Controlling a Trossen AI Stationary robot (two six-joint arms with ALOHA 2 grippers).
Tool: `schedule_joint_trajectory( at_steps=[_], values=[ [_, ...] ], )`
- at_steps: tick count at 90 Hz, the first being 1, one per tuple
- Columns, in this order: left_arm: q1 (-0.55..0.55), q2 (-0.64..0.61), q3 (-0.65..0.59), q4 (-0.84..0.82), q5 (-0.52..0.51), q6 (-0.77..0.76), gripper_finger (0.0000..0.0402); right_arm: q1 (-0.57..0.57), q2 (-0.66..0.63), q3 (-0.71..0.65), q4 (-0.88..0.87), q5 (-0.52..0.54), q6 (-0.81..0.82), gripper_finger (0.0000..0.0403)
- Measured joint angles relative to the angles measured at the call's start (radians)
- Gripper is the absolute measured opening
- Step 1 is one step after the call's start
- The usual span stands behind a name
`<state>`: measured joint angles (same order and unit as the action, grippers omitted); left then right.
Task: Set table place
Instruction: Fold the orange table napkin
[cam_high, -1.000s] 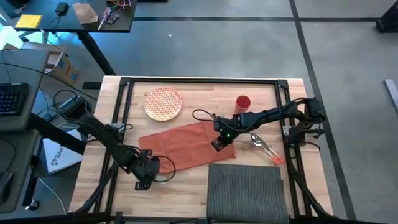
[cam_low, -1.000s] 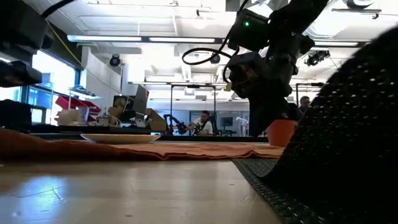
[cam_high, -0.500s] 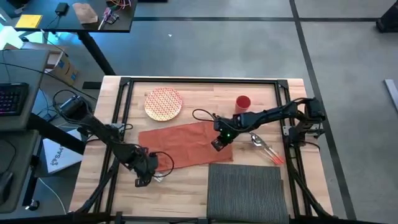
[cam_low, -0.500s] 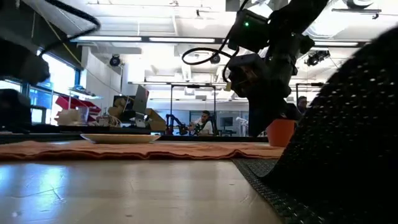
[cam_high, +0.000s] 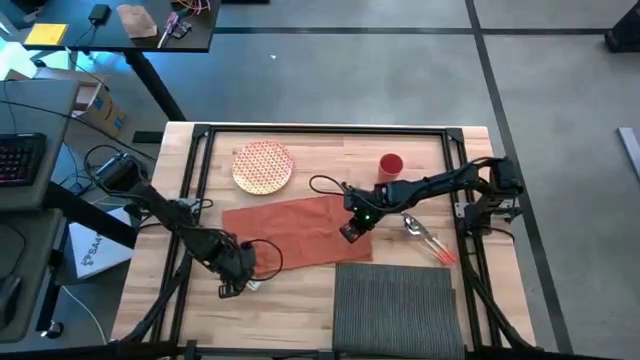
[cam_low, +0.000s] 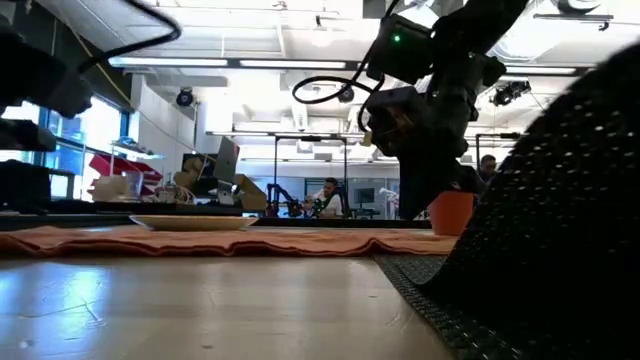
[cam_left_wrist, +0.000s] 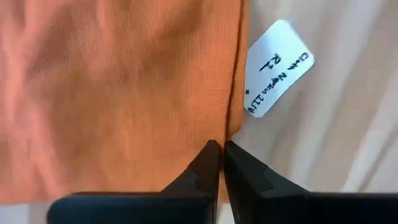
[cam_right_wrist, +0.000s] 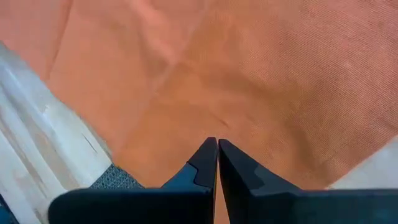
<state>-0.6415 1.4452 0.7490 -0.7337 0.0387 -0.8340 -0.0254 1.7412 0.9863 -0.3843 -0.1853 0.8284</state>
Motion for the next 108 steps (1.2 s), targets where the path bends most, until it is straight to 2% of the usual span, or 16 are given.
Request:
schedule_joint_trajectory(
  at_steps=[19,28,38,49,54,73,90,96,108],
  values=[
    [0.018,0.017,-0.066,-0.005,0.054,-0.006,0.0080,0.000,0.000,0.000,0.003,0.010,0.000,0.0000],
    [0.021,0.016,-0.080,-0.021,0.063,-0.005,0.0090,0.005,0.000,0.000,0.004,0.011,0.000,0.0000],
    [0.021,0.016,-0.080,-0.024,0.061,0.028,0.0073,0.015,0.000,0.000,0.004,0.015,0.000,0.0000],
    [0.021,0.012,-0.078,-0.038,0.068,0.031,0.0019,0.031,0.000,0.000,0.004,0.021,-0.002,0.0000],
    [0.022,0.011,-0.062,-0.076,0.061,0.027,0.0007,0.036,0.000,0.000,0.004,0.023,-0.014,0.0000],
    [0.061,-0.005,0.087,-0.279,0.025,0.028,0.0002,0.041,-0.002,0.000,0.000,-0.038,-0.073,0.0000],
    [0.084,-0.012,0.127,-0.266,0.064,0.033,0.0001,0.041,-0.004,0.000,0.000,-0.092,-0.124,0.0010],
    [0.093,-0.012,0.131,-0.242,0.096,0.033,0.0000,0.042,-0.004,0.000,0.000,-0.107,-0.133,0.0023],
    [0.096,-0.012,0.098,-0.148,0.096,0.034,0.0001,0.042,-0.004,0.000,0.000,-0.101,-0.134,0.0058]
  ],
)
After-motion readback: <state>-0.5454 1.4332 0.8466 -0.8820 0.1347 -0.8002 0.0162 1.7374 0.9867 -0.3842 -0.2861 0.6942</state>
